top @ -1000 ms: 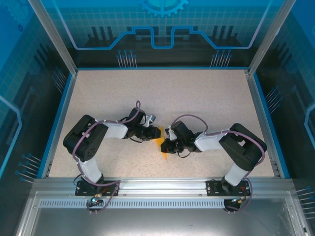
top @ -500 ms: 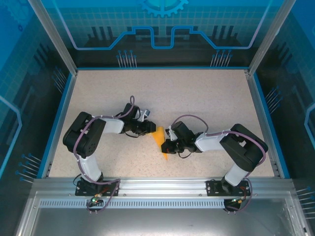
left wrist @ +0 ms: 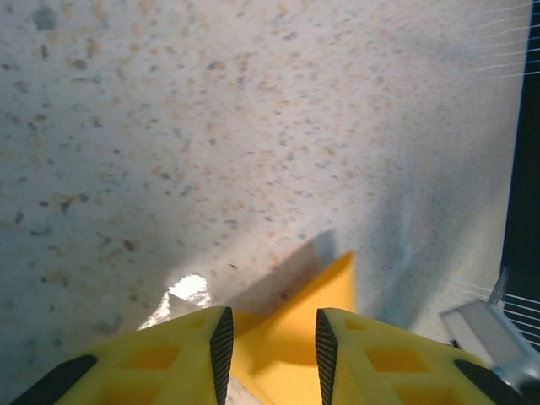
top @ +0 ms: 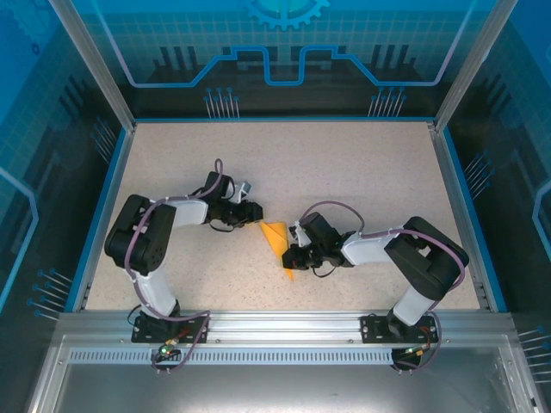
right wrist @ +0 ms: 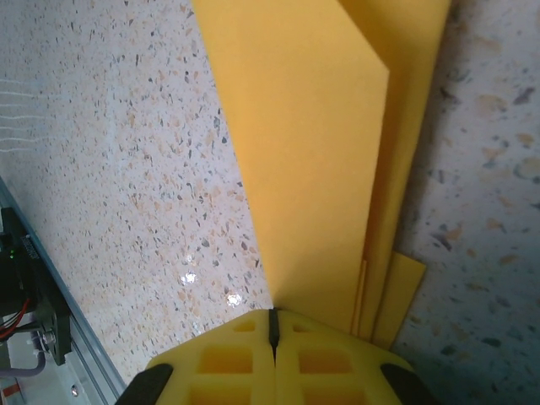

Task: Fold a paper plane with a square sheet of paper (pick it up from the middle)
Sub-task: Fold the wing for the fifth time at the center of the table.

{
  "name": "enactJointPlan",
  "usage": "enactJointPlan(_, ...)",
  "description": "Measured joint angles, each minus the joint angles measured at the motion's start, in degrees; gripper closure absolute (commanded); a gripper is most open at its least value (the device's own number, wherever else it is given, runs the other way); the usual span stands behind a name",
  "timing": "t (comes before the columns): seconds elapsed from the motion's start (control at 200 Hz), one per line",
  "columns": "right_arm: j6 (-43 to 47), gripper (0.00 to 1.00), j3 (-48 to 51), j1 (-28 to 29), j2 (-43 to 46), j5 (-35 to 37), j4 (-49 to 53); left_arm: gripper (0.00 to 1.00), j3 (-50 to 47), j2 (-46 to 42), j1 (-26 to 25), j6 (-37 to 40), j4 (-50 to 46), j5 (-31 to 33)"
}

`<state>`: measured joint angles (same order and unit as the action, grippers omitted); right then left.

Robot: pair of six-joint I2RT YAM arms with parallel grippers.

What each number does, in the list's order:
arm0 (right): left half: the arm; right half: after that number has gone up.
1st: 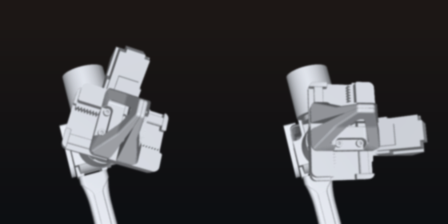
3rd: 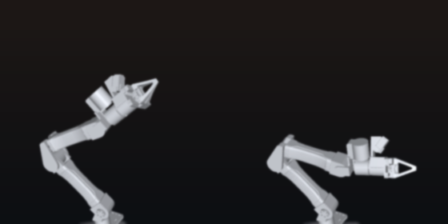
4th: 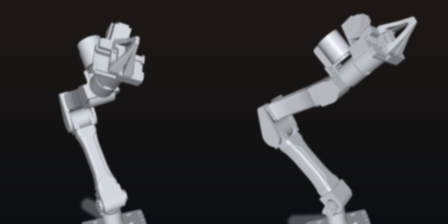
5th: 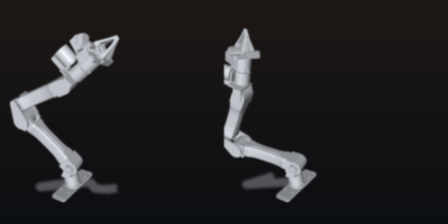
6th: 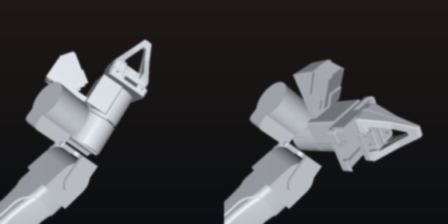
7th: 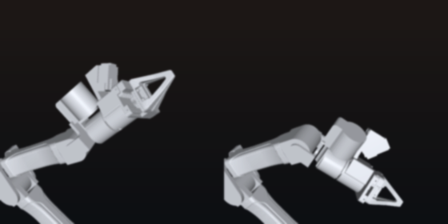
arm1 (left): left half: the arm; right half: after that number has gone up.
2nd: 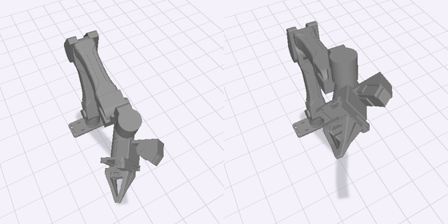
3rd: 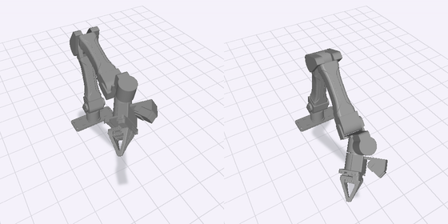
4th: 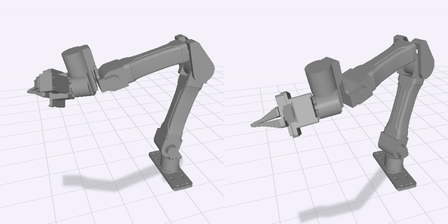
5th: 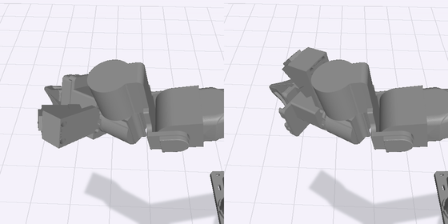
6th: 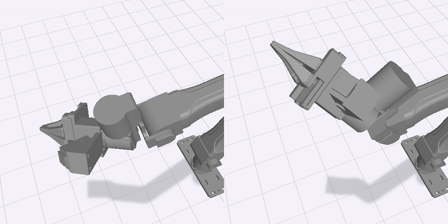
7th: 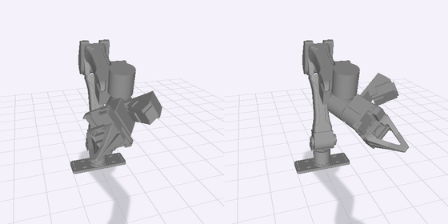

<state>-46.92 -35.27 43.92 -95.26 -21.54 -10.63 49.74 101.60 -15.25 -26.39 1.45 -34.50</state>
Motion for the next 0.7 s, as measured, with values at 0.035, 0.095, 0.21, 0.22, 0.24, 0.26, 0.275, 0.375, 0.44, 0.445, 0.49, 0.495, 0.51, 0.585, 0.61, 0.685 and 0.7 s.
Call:
enactJointPlan(0.035, -0.15, 0.95, -0.09, 0.00, -0.07, 0.00, 0.11, 0.64, 0.00, -1.84, -0.02, -0.02, -0.74, 0.02)
enactJointPlan(0.095, -0.46, 0.95, -0.26, 0.00, -0.17, -0.02, 0.22, 0.64, 0.00, -5.27, -0.02, -0.20, -1.44, -0.02)
enactJointPlan(0.21, -1.31, 0.95, -0.79, 0.00, -0.55, -0.20, 0.61, 0.64, -0.09, -11.23, -1.42, -0.61, -1.64, -0.02)
enactJointPlan(0.22, -1.38, 0.95, -0.81, 0.00, -0.59, -0.22, 0.61, 0.64, -0.11, -11.61, -1.70, -0.63, -1.64, 0.00)
enactJointPlan(0.24, -1.55, 0.95, -0.85, 0.00, -0.68, -0.26, 0.57, 0.65, -0.13, -12.15, -2.16, -0.66, -1.62, -0.04)
enactJointPlan(0.26, -1.68, 0.95, -0.85, 0.00, -0.76, -0.42, 0.50, 0.65, -0.22, -12.68, -2.89, -0.68, -1.60, -0.02)
enactJointPlan(0.275, -1.79, 0.95, -0.90, 0.00, -0.79, -0.42, 0.46, 0.65, -0.33, -12.98, -3.50, -0.79, -1.51, -0.04)
enactJointPlan(0.375, -2.60, 0.95, -1.14, 0.02, -1.25, -0.79, 0.07, 0.66, -1.55, -12.92, -7.76, -2.23, -0.57, -0.07)
enactJointPlan(0.44, -3.10, 0.94, -1.22, 0.02, -1.60, -1.14, -0.42, 0.68, -2.64, -11.45, -10.21, -3.37, 0.48, -0.07)
enactJointPlan(0.445, -3.23, 0.94, -1.22, 0.02, -1.64, -1.18, -0.46, 0.67, -2.73, -11.17, -10.43, -3.61, 0.70, -0.11)
enactJointPlan(0.49, -3.45, 0.94, -1.27, 0.07, -1.75, -1.29, -0.70, 0.68, -3.21, -9.16, -11.63, -4.57, 1.77, -0.15)
enactJointPlan(0.495, -3.43, 0.94, -1.27, 0.07, -1.77, -1.31, -0.70, 0.68, -3.23, -9.01, -11.69, -4.68, 1.86, -0.15)
enactJointPlan(0.51, -3.52, 0.94, -1.27, 0.07, -1.81, -1.36, -0.79, 0.68, -3.34, -8.33, -11.93, -4.90, 2.16, -0.15)
enactJointPlan(0.585, -3.87, 0.94, -1.38, 0.15, -1.95, -1.42, -0.94, 0.69, -3.78, -4.35, -12.52, -6.51, 4.02, -0.22)
enactJointPlan(0.61, -3.89, 0.94, -1.38, 0.17, -1.95, -1.40, -0.98, 0.69, -3.85, -3.26, -12.52, -6.84, 4.39, -0.22)
enactJointPlan(0.685, -4.09, 0.93, -1.40, 0.35, -1.95, -1.22, -1.03, 0.71, -3.85, -0.20, -12.52, -8.09, 5.25, 0.15)
enactJointPlan(0.7, -4.09, 0.93, -1.40, 0.35, -1.95, -1.22, -1.05, 0.72, -3.85, 0.17, -12.52, -8.17, 5.29, 0.20)
